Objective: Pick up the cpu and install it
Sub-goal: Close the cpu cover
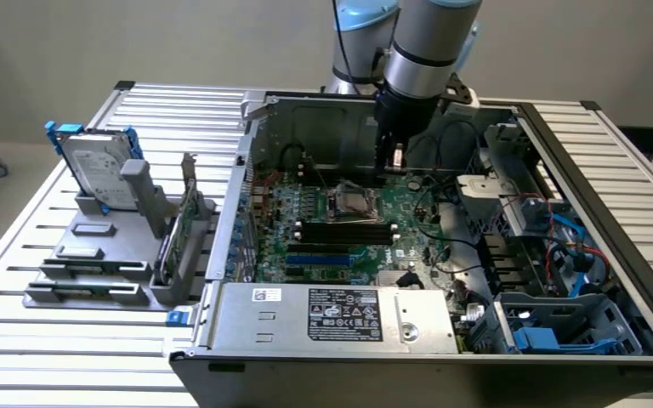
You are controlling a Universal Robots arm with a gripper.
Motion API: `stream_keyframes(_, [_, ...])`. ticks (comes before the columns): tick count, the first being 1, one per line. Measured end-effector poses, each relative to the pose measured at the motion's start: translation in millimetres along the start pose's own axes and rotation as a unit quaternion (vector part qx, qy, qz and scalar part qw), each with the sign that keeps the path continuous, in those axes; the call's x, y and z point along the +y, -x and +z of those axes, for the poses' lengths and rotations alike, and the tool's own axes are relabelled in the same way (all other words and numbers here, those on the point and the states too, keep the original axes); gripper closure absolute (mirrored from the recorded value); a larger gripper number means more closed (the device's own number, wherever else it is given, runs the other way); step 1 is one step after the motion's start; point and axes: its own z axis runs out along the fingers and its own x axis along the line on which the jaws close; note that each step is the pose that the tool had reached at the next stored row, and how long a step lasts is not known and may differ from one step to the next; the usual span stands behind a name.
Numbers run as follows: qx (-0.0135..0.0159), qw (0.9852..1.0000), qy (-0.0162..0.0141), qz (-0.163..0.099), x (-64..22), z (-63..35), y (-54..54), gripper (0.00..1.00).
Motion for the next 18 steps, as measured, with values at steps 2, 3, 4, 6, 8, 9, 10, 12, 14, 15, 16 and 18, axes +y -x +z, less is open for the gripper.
stream_keyframes(2, [-0.0002, 1.0000, -0.0049, 0.000, -3.3, 0.2, 0.2, 0.89])
stream_keyframes(3, [-0.0002, 1.0000, -0.0074, 0.001, -4.9, 0.4, 0.4, 0.89])
stream_keyframes(4, [-0.0002, 1.0000, -0.0099, 0.001, -6.5, 0.5, 0.6, 0.89])
stream_keyframes(6, [-0.0003, 0.9999, -0.0156, 0.001, -9.7, 0.9, 0.8, 0.89])
stream_keyframes(8, [-0.0007, 0.9997, -0.0236, 0.002, -13.2, 1.4, 1.0, 0.89])
stream_keyframes(9, [-0.0008, 0.9996, -0.0274, 0.002, -15.0, 1.9, 1.1, 0.89])
stream_keyframes(10, [-0.0009, 0.9995, -0.0307, 0.002, -17.0, 2.5, 1.2, 0.89])
stream_keyframes(12, [-0.0010, 0.9994, -0.0356, 0.003, -20.9, 4.1, 1.5, 0.89])
stream_keyframes(14, [-0.0011, 0.9992, -0.0387, 0.003, -24.4, 6.0, 1.7, 0.89])
stream_keyframes(15, [-0.0012, 0.9992, -0.0399, 0.003, -26.1, 7.0, 1.9, 0.89])
stream_keyframes(16, [-0.0012, 0.9992, -0.0410, 0.003, -27.9, 8.2, 2.1, 0.89])
stream_keyframes(18, [-0.0012, 0.9991, -0.0428, 0.003, -31.0, 10.6, 2.4, 0.89])
